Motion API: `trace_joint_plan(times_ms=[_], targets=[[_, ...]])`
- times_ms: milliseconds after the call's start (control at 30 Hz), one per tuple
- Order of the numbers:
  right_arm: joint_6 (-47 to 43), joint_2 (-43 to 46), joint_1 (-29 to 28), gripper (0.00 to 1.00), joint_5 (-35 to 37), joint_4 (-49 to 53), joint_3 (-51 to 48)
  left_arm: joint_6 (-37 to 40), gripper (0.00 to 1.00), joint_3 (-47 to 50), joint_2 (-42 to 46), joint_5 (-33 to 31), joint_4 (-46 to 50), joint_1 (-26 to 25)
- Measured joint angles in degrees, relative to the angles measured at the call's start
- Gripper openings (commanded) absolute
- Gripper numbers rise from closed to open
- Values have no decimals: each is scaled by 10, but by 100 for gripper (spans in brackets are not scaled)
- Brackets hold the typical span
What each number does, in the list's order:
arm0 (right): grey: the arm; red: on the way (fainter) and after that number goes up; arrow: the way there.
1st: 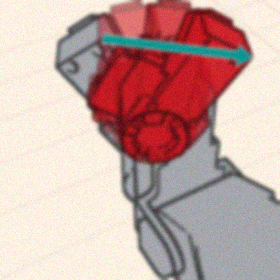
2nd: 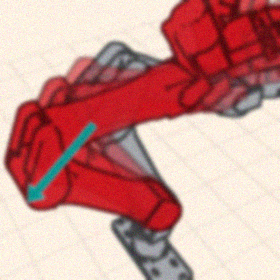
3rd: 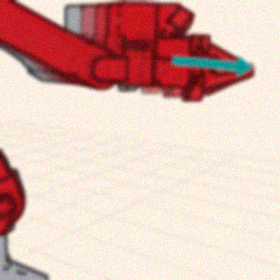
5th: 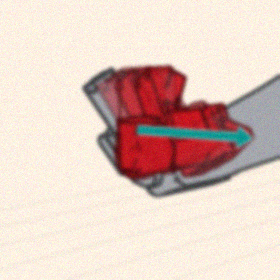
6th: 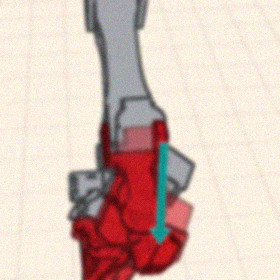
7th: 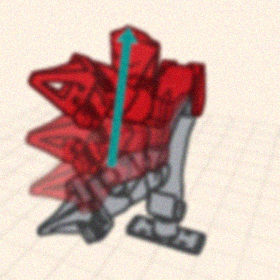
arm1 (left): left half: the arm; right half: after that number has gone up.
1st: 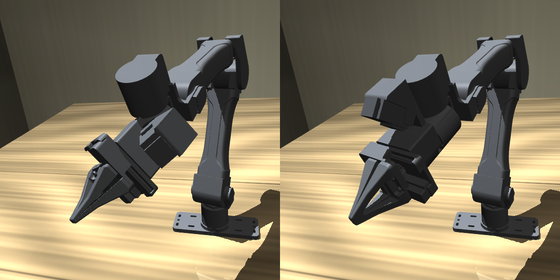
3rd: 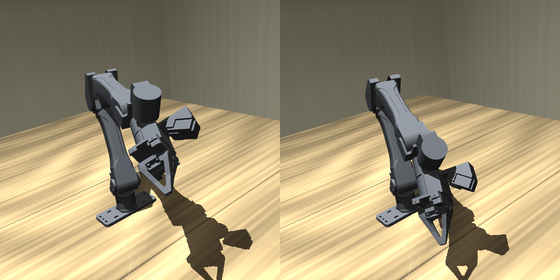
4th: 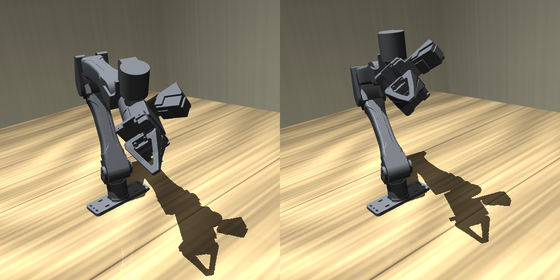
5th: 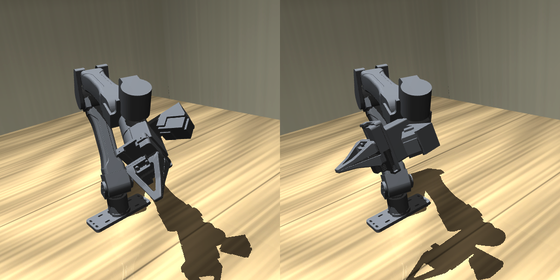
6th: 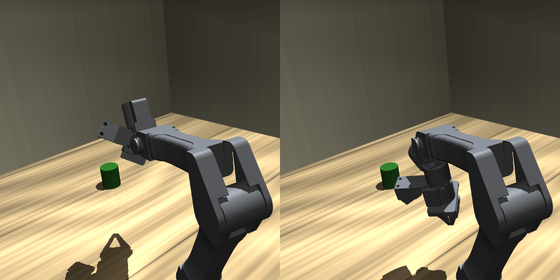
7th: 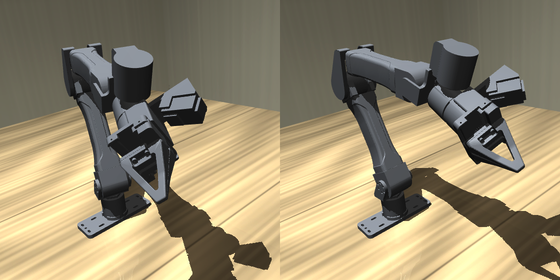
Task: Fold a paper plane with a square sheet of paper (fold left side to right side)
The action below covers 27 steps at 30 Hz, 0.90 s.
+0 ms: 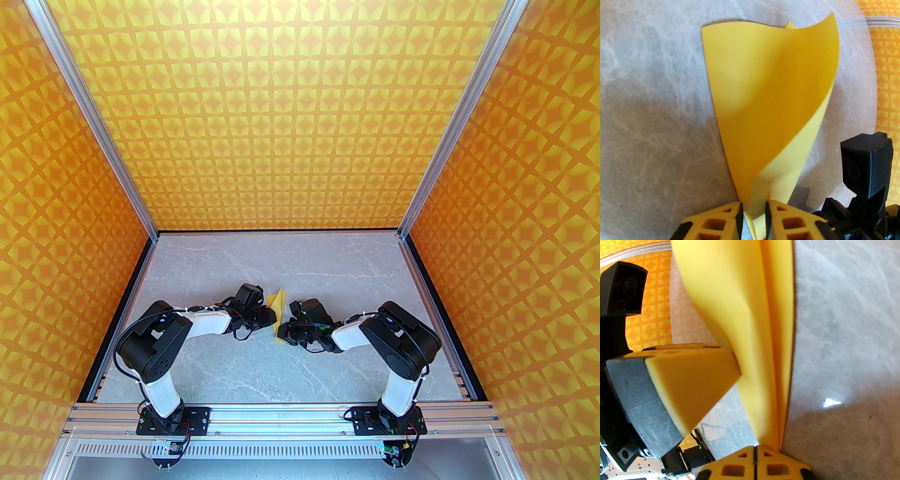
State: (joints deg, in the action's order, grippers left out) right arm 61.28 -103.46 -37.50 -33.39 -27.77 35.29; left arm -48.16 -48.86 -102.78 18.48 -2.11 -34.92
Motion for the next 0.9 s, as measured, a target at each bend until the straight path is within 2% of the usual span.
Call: trace_joint_plan(times_ms=[233,433,633,900], targets=[[5,27,0,7,-5,-35,-29,0,25,-2,-1,0,3,0],[39,21,0,0,-12,-103,-67,0,25,-3,-1,0,5,0],[71,-9,0,0,-16,-171,-83,0,24,-3,-1,0,6,0],[84,-13,0,0,-16,-199,-94,0,24,-3,-1,0,6,0]])
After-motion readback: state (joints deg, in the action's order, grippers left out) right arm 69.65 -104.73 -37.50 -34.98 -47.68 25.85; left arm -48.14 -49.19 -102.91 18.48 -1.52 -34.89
